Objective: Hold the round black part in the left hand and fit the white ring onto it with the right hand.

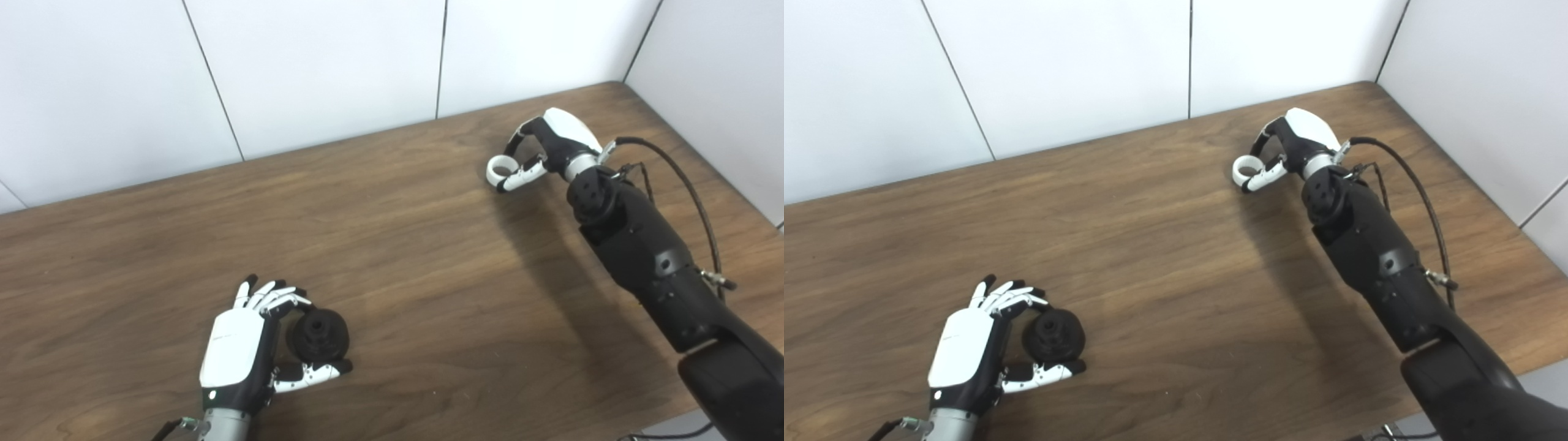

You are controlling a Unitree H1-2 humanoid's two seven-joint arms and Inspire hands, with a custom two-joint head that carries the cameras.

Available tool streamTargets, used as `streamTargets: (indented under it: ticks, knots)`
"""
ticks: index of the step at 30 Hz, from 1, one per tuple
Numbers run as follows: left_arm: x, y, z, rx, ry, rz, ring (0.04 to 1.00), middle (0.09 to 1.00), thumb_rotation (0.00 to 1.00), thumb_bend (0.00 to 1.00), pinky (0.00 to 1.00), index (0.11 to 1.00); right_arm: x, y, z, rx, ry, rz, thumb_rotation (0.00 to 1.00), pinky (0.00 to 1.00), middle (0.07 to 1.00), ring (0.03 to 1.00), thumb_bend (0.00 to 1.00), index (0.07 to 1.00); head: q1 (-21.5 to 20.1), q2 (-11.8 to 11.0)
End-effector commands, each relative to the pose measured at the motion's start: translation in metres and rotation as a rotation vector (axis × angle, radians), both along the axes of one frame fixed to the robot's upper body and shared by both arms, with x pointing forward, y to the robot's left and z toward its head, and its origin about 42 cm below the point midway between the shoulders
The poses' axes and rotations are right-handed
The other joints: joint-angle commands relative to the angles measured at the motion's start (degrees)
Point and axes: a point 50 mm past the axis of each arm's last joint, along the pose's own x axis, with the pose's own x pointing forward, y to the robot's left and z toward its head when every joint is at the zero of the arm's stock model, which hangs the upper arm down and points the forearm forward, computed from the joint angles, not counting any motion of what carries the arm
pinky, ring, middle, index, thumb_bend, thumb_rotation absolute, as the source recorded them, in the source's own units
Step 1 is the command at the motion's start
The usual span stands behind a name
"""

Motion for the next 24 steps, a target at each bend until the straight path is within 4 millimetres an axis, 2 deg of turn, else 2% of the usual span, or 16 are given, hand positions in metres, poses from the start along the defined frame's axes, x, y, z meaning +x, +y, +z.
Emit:
streamTargets:
  ticks: [1, 10, 16, 24]
  knots:
    - [-0.005, 0.003, -0.006, 0.057, 0.041, 0.000, 0.871, 0.755, 0.06, 0.53, 1.00, 0.482, 0.001, 0.001, 0.035, -0.060, -0.101, 0.063, 0.13, 0.86, 0.828, 0.912, 0.52, 0.487, 0.10, 0.03]
    - [-0.006, -0.005, -0.006, 0.050, 0.051, -0.002, 0.879, 0.757, 0.06, 0.53, 1.00, 0.482, -0.025, 0.040, 0.064, -0.071, -0.116, 0.222, 0.13, 0.86, 0.836, 0.927, 0.52, 0.486, 3.45, 0.54]
    - [-0.007, -0.012, -0.004, 0.058, 0.057, -0.002, 0.879, 0.759, 0.06, 0.53, 1.00, 0.482, -0.050, 0.075, 0.084, -0.103, -0.111, 0.369, 0.13, 0.84, 0.827, 0.924, 0.52, 0.486, 5.99, 0.90]
    - [-0.007, -0.023, -0.003, 0.072, 0.055, -0.002, 0.881, 0.763, 0.06, 0.53, 1.00, 0.483, -0.080, 0.116, 0.089, -0.086, -0.087, 0.539, 0.13, 0.86, 0.817, 0.921, 0.52, 0.485, 9.98, 1.51]
